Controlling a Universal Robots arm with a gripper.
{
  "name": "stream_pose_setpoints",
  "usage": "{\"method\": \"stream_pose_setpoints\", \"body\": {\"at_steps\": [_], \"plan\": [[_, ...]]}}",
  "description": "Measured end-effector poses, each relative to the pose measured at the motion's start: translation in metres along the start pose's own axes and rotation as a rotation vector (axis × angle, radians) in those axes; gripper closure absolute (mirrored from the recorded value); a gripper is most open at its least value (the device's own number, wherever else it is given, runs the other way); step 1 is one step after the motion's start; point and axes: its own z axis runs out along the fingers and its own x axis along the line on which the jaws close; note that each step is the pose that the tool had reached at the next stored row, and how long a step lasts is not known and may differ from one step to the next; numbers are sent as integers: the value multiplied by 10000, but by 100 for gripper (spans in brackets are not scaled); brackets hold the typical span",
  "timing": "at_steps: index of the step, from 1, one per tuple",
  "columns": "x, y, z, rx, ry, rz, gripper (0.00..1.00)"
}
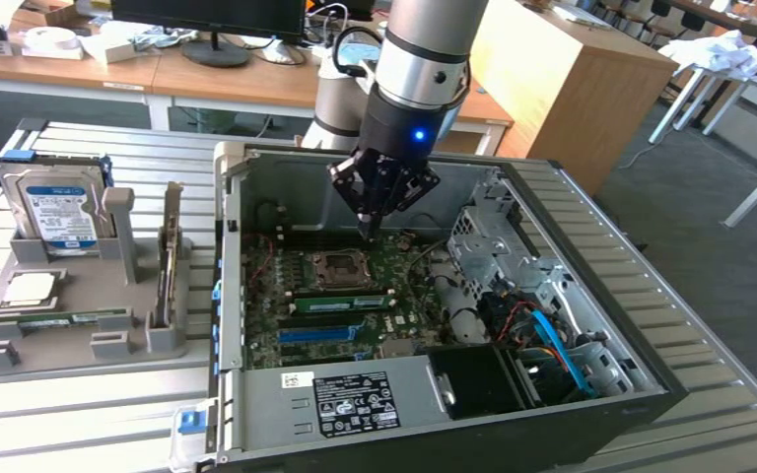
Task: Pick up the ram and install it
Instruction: 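Press down the ram until it locks into place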
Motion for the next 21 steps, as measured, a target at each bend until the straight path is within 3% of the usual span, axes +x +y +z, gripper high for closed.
{"method": "stream_pose_setpoints", "body": {"at_steps": [21], "plan": [[0, 0, 0, -12, -7, 540, 90]]}}
